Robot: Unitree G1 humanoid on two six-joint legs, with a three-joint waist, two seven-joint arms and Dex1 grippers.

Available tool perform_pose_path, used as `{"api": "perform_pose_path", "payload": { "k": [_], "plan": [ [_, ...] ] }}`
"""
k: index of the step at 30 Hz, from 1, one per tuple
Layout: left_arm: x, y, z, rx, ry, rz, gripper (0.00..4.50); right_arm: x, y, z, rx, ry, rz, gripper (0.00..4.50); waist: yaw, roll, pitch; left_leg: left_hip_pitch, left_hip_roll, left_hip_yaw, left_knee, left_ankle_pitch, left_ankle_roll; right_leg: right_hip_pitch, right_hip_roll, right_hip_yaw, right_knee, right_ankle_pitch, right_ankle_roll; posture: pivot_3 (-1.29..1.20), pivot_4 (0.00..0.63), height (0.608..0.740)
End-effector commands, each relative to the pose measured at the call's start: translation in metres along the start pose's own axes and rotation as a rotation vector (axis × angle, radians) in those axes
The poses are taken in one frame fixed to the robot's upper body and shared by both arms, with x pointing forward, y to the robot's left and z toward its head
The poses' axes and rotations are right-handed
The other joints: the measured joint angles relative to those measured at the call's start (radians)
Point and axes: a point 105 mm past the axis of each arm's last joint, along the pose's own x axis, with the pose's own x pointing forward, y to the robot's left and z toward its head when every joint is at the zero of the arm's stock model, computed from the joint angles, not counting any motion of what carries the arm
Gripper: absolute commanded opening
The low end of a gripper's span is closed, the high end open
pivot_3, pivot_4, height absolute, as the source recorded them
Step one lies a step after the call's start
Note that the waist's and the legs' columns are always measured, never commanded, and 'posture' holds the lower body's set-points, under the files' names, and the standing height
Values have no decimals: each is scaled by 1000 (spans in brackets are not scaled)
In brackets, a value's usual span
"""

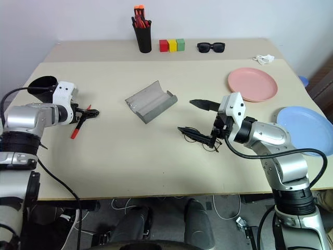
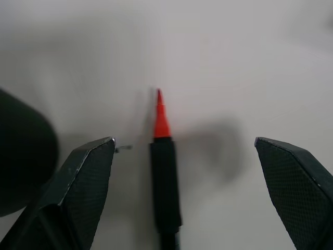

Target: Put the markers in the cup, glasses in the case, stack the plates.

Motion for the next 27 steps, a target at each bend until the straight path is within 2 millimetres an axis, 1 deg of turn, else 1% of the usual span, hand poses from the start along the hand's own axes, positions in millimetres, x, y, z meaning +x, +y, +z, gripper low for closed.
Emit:
{"api": "perform_pose_path", "payload": {
  "k": [1, 6, 7, 8, 9, 11, 14, 15, 17, 18, 20, 21, 22, 25, 27],
  "plan": [
    [-5, 2, 8, -23, -5, -3, 3085, 0, 1, 12, -50, -26, -1, 4500, 0, 0, 0, 0, 0, 0, 0, 0, 0, 0, 0, 0, 0, 0, 0, 0, 150, 740],
    [-6, 4, 9, -16, -9, 4, 479, 0, 0, 12, -49, -25, -6, 4500, 0, 0, 0, 0, 0, 0, 0, 0, 0, 0, 0, 0, 0, 0, 0, 0, 150, 740],
    [-6, 2, 10, -15, -14, -3, 40, 0, 0, 12, -49, -26, -5, 4500, 0, 0, 0, 0, 0, 0, 0, 0, 0, 0, 0, 0, 0, 0, 0, 0, 150, 740],
    [-6, 1, 10, -16, -17, -8, 40, 0, 0, 12, -49, -26, -5, 4500, 0, 0, 0, 0, 0, 0, 0, 0, 0, 0, 0, 0, 0, 0, 0, 0, 150, 740],
    [-7, -3, 17, -6, -57, -26, 40, 1, 0, 12, -49, -27, -6, 4500, 0, 0, 0, 0, 0, 0, 0, 0, 0, 0, 0, 0, 0, 0, 0, 0, 150, 740],
    [-9, -8, 25, -11, -82, -39, 40, 1, -1, 12, -49, -29, -7, 4500, 1, 0, 0, 0, 0, 0, 0, 0, 0, 0, 0, 0, 0, 0, 0, 0, 150, 740],
    [-14, -16, 47, 40, -212, -69, 40, 2, -1, 12, -50, -29, -10, 4500, 1, 0, 0, 0, 0, 0, 0, 0, 0, 0, 0, 0, 0, 0, 0, 0, 150, 740],
    [-18, -24, 62, 67, -312, -101, 40, 1, -1, 12, -50, -29, -11, 4500, 1, 0, 0, 0, 0, 0, 0, 0, 0, 0, 0, 0, 0, 0, 0, 0, 150, 740],
    [-35, -42, 96, 121, -547, -172, 40, 1, -2, 12, -53, -29, -13, 4500, 4, -1, 0, 0, 0, 0, 0, 0, 0, 0, 0, 0, 0, 0, 0, 0, 150, 740],
    [-42, -45, 108, 122, -632, -178, 40, 1, -2, 12, -54, -29, -14, 4500, 4, -1, 0, -1, 0, 0, 0, 0, -1, 0, -1, 0, 0, 0, 0, 0, 150, 740],
    [-53, -40, 123, 159, -739, -109, 40, 1, -3, 12, -57, -30, -15, 4500, 3, -1, 0, -1, 0, 0, 0, 0, -1, 0, -1, 0, -1, 0, 0, 0, 150, 740],
    [-61, -41, 131, 177, -813, -120, 40, 1, -3, 12, -57, -32, -15, 4500, 0, -1, 0, -1, 0, 0, 0, 0, -1, 0, -1, 0, 0, 0, 0, 0, 150, 740],
    [-67, -37, 137, 177, -860, -100, 40, 1, -3, 12, -57, -33, -16, 4500, -3, -1, 0, 0, 0, 0, 0, 0, -1, 0, -1, 0, 0, 0, 0, 0, 150, 740],
    [-85, -21, 149, 201, -989, -6, 40, 2, -4, 12, -60, -33, -18, 4500, -3, 0, 0, 0, 0, 1, -1, 0, -1, -2, -1, 0, 0, 0, 0, 0, 150, 740],
    [-108, -2, 156, 208, -1106, 82, 40, 2, -4, 13, -61, -35, -17, 4500, 1, 0, 0, 0, 0, 1, 0, 0, 0, -1, -1, 0, 0, 0, 0, 0, 150, 740]
  ]
}}
